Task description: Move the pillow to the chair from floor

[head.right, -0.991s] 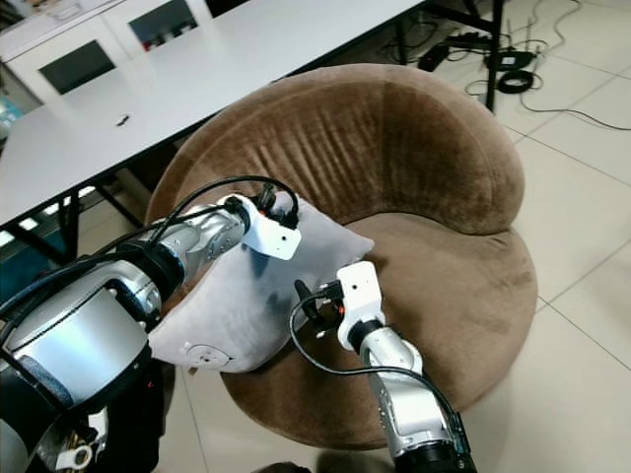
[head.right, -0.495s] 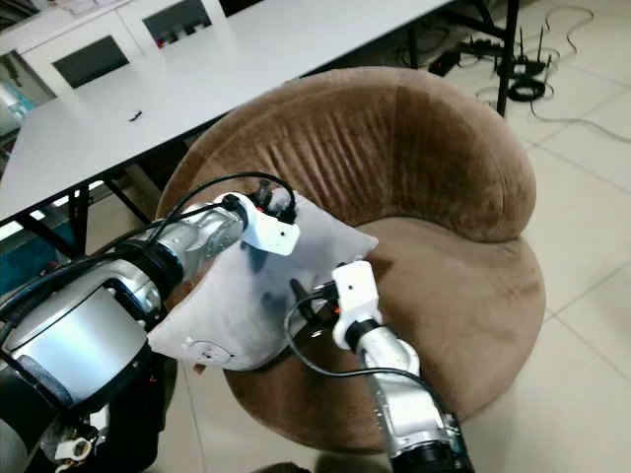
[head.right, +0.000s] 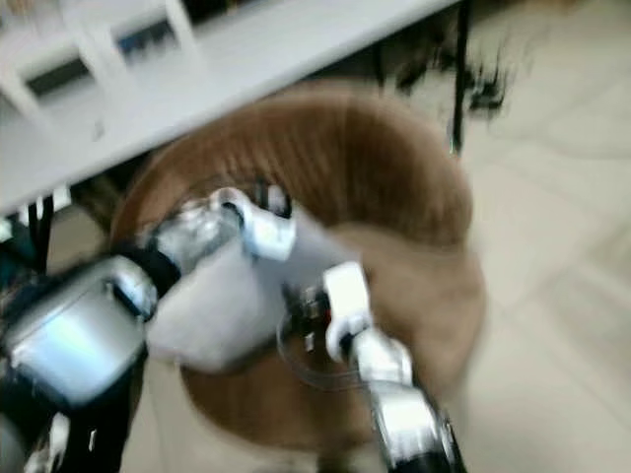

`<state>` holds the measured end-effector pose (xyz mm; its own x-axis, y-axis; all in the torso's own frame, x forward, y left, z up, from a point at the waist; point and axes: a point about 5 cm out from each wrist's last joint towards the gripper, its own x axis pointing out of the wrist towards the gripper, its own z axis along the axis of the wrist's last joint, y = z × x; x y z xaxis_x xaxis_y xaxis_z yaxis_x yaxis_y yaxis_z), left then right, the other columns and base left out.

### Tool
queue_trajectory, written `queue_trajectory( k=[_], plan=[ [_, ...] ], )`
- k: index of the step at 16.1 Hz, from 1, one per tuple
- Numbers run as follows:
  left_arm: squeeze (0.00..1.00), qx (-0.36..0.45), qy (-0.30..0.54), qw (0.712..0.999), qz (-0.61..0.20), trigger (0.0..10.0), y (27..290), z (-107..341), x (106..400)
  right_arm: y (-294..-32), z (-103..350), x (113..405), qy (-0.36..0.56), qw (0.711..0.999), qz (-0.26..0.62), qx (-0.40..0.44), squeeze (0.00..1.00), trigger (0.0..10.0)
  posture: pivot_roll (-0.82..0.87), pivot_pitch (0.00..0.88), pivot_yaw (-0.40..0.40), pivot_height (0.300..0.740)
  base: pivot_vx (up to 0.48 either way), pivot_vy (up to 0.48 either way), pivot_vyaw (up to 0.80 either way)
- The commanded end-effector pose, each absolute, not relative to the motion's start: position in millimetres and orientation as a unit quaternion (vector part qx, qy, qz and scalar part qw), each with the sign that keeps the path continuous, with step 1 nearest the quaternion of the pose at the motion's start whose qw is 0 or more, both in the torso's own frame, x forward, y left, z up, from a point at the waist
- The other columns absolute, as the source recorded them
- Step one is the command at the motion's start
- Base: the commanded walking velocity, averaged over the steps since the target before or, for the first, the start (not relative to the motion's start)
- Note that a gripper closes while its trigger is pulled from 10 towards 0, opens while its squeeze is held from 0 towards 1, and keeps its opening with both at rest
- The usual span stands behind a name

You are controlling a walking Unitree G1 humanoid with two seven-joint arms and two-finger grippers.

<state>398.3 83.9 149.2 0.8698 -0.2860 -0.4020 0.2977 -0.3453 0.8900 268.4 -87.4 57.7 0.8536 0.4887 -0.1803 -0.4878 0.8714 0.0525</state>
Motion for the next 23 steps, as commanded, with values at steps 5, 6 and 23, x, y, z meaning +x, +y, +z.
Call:
queue_trajectory(
  k=[5,6,23],
  plan=[
    [0.0,0.758,0.019,0.608,-0.235,10.0,92,155,402,-85,57,266,0.097,0.96,0.262,-0.001,0.0,10.0,-0.32,0.0,0.308,0.74,0.159,-0.107,0.0],
    [0.0,0.761,0.019,0.605,-0.232,10.0,93,155,402,-85,57,266,0.097,0.96,0.262,0.0,0.0,10.0,-0.32,0.0,0.308,0.74,0.0,0.0,0.0],
    [0.0,-0.035,0.104,0.993,0.04,10.0,192,88,360,-91,81,318,0.07,0.955,0.285,-0.036,0.0,10.0,-0.07,0.0,0.065,0.74,0.0,0.0,0.0]
  ],
)
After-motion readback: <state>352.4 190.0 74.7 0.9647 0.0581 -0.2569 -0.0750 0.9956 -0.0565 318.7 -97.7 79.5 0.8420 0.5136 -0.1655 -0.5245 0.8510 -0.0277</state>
